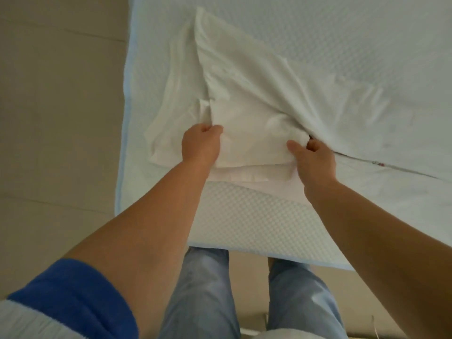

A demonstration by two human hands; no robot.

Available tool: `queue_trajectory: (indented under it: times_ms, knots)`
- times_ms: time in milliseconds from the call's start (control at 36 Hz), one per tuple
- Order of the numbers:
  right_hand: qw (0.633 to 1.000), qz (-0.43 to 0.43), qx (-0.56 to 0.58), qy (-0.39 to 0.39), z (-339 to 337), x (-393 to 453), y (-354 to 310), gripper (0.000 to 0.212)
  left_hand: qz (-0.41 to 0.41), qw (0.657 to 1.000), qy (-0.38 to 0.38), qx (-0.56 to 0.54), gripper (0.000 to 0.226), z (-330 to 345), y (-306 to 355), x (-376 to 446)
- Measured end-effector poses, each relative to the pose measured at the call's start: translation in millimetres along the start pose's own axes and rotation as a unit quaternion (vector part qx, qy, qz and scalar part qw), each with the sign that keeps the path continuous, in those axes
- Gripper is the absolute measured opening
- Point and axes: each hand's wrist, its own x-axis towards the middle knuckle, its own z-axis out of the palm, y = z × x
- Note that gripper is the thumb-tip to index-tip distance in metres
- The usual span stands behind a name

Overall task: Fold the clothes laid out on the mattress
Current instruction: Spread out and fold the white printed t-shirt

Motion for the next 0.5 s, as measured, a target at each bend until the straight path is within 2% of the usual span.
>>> queue_trajectory:
  times_ms: [83, 167, 306, 389, 472, 500]
  knots:
    - [0.999, -0.019, -0.023, 0.024, -4, -3, -3, 0.019, 0.040, 0.997, 0.000, -0.059, 0.023, -7, 5, -12]
    - [0.998, -0.037, -0.044, 0.041, -11, -8, -6, 0.024, 0.115, 0.989, 0.006, -0.093, 0.029, -13, 9, -33]
    - [0.998, -0.039, -0.031, 0.037, -16, -16, -3, 0.009, 0.186, 0.975, -0.019, -0.118, 0.031, -17, -4, -62]
    - [0.999, -0.034, -0.038, 0.013, -12, -19, 6, 0.017, 0.119, 0.989, -0.009, -0.093, 0.027, -14, -23, -57]
    - [0.999, 0.001, -0.032, -0.014, -9, -18, 12, 0.032, -0.036, 0.994, -0.024, -0.097, 0.019, -9, -41, -42]
    - [0.999, 0.004, -0.035, -0.017, -9, -18, 13, 0.037, -0.063, 0.993, -0.022, -0.098, 0.019, -7, -44, -38]
